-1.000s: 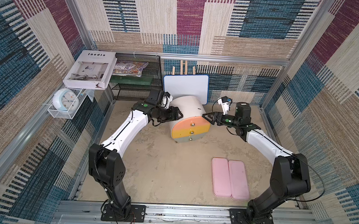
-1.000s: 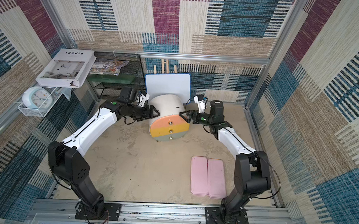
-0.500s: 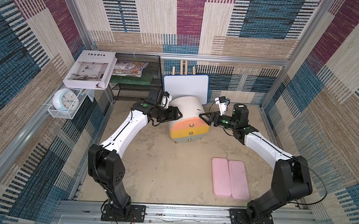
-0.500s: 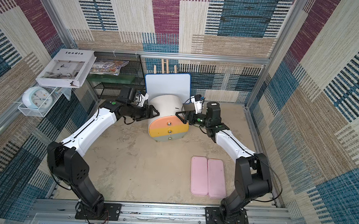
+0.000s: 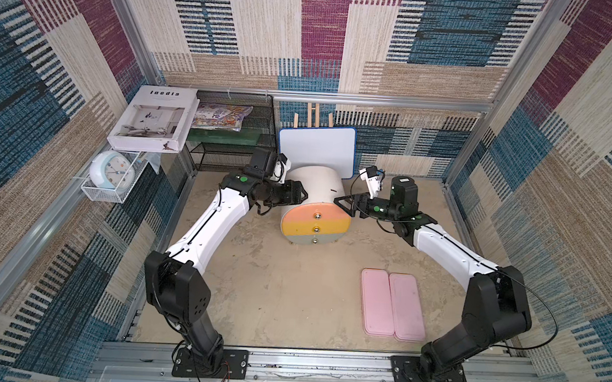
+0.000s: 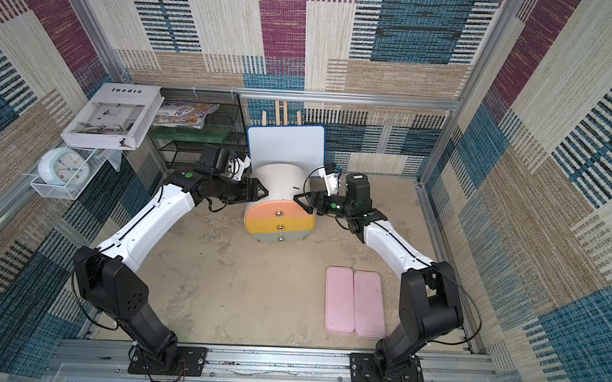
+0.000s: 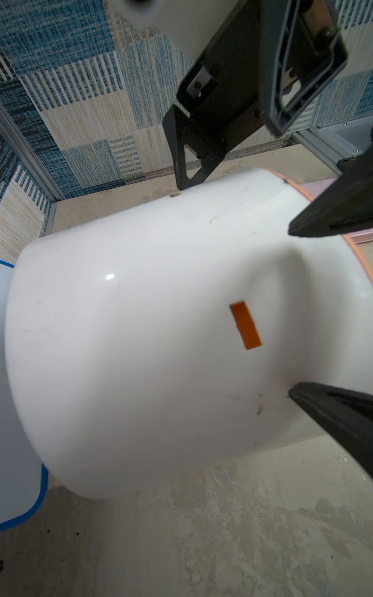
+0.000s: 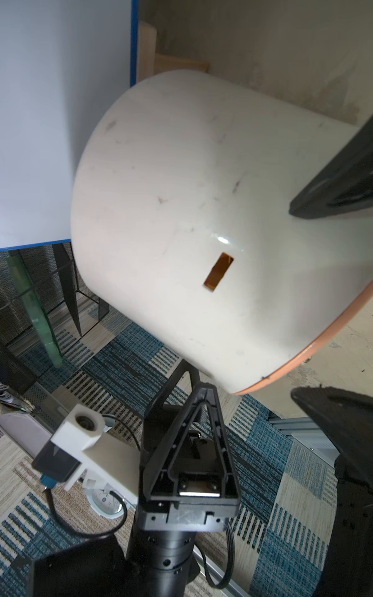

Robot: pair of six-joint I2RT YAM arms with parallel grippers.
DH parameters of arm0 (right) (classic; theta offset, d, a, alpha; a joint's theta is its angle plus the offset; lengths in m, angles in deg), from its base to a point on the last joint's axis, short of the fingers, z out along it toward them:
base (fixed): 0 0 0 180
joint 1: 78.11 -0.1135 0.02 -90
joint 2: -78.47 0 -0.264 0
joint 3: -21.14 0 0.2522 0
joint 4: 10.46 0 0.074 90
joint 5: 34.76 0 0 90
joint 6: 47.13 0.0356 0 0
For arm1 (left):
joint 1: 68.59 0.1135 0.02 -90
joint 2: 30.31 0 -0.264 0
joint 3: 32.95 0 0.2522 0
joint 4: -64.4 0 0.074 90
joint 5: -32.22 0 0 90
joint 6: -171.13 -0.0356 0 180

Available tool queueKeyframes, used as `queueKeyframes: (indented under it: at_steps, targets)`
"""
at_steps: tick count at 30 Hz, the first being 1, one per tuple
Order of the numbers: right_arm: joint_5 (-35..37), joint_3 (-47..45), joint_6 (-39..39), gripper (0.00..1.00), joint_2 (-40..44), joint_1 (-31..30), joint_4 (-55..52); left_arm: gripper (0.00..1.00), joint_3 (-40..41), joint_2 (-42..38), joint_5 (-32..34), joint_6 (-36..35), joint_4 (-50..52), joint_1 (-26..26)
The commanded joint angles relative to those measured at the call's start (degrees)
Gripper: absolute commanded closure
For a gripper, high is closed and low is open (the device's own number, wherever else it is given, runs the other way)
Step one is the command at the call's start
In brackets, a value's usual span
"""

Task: Place the plugs into the drawer by color
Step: Adjust the storage box at the center of the board, then reset both arms

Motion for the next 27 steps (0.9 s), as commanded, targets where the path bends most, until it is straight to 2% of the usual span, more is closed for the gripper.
queueKeyframes:
  at_steps: [1, 3, 6, 9, 10, 11, 12, 13, 15, 16, 17, 19, 21, 23, 25, 27]
  targets:
    - [7.50, 1.38, -5.38, 0.15, 2.42, 0.15, -8.62, 0.25, 1.96, -2.97, 2.94, -3.02, -0.91, 0.00]
    - [16.01, 0.32, -8.09, 0.15, 5.46, 0.23, -9.81, 0.25, 4.58, -5.89, 5.48, -4.70, -2.38, 0.03]
    - [23.84, -2.82, -9.95, 0.13, 11.76, 0.51, -8.82, 0.24, 8.64, -10.76, 8.93, -6.72, -5.04, 0.02]
    - [36.79, -9.16, -10.40, 0.05, 19.84, 0.50, -4.82, 0.21, 15.30, -16.62, 15.33, -9.71, -9.33, -0.06]
    - [44.05, -12.60, -11.06, 0.02, 22.37, 0.52, -2.43, 0.18, 18.51, -18.63, 18.43, -11.41, -11.54, 0.00]
    - [50.20, -15.93, -13.97, 0.02, 24.25, 0.60, -0.29, 0.09, 22.27, -20.52, 19.94, -15.06, -13.73, -0.02]
    - [52.48, -19.59, -18.54, 0.00, 25.32, 0.60, 1.20, 0.00, 25.13, -21.74, 20.08, -18.91, -14.69, -0.04]
    - [54.68, -24.22, -22.15, 0.01, 25.90, 0.63, 3.18, 0.01, 27.94, -22.57, 23.29, -22.36, -14.84, -0.07]
    - [57.83, -32.13, -29.13, 0.01, 26.39, 0.59, 10.45, 0.10, 34.27, -22.62, 37.94, -22.21, -17.84, -0.07]
    - [61.59, -35.68, -28.37, 0.01, 26.40, 0.82, 13.76, 0.10, 36.24, -22.60, 43.57, -21.45, -19.54, 0.06]
    - [63.44, -38.67, -28.57, 0.01, 26.04, 1.21, 16.55, 0.11, 39.07, -23.27, 45.30, -21.06, -21.85, 0.79]
    - [67.58, -43.63, -28.37, 0.01, 25.21, 1.35, 20.96, 0.10, 46.55, -26.87, 41.86, -21.70, -29.68, 2.43]
    - [68.10, -50.09, -28.12, 0.01, 25.58, 2.17, 29.15, 0.09, 56.91, -31.66, 38.20, -24.58, -41.17, 3.50]
    - [65.95, -58.19, -28.11, 0.01, 27.33, 3.34, 41.94, 0.06, 66.35, -35.38, 37.44, -26.43, -51.20, 4.59]
    - [60.05, -63.13, -27.67, 0.01, 29.34, 5.25, 49.68, 0.05, 70.36, -36.18, 37.36, -26.25, -55.52, 6.58]
    - [57.84, -64.70, -27.33, 0.01, 28.35, 7.33, 54.86, 0.04, 72.42, -34.03, 33.72, -28.20, -59.57, 8.67]
